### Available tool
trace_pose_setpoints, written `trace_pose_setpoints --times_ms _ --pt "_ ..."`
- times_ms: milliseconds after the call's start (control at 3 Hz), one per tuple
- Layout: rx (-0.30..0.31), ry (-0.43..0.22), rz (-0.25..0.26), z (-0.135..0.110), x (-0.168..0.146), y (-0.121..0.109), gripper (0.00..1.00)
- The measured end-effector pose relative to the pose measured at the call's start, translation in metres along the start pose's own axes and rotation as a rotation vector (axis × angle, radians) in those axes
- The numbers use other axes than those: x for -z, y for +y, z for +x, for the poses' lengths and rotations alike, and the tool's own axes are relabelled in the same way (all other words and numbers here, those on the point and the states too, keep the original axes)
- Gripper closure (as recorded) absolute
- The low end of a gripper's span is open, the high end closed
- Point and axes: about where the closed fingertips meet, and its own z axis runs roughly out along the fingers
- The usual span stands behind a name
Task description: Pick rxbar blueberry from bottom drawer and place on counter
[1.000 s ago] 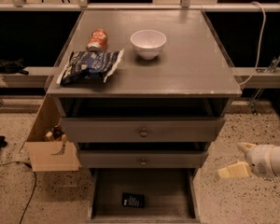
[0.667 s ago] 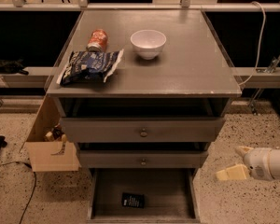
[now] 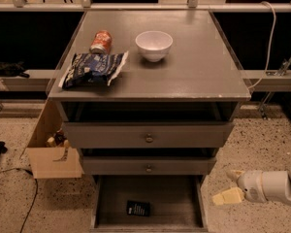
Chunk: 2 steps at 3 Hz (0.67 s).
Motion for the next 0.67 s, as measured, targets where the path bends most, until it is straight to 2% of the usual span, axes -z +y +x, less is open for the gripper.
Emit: trace_pose_setpoints --times_ms 333,667 --pt "-0.002 0.0 -0.003 0.001 -0.001 0.0 0.0" --pt "-0.019 -0.096 0.051 -0.004 -0.011 -0.014 0.0"
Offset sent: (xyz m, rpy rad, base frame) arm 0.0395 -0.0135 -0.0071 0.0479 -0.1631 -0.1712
